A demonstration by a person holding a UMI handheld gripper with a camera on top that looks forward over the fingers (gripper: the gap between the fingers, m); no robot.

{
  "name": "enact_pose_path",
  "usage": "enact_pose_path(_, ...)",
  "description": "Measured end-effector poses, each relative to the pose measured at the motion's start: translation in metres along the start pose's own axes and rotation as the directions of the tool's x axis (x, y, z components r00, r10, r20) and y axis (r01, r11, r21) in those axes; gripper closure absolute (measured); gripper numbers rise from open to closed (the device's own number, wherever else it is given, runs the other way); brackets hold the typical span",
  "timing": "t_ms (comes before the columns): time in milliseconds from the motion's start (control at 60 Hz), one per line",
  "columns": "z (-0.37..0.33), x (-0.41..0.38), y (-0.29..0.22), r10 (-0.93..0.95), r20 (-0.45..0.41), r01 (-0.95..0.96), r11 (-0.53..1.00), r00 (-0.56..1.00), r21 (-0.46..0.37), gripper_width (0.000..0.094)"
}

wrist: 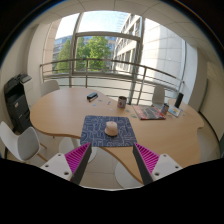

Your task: Arrange mouse

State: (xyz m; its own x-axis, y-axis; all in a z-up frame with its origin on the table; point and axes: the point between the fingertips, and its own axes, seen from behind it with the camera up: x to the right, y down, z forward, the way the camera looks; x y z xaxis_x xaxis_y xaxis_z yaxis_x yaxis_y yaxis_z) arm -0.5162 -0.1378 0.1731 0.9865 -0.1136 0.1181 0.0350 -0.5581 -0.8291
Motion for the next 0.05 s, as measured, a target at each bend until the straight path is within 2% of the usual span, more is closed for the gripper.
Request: enact_pose_path(50, -0.0042, -0.0002, -0.0008, 0.002, 0.01, -0.002, 1.0, 1.0, 0.006, 0.009)
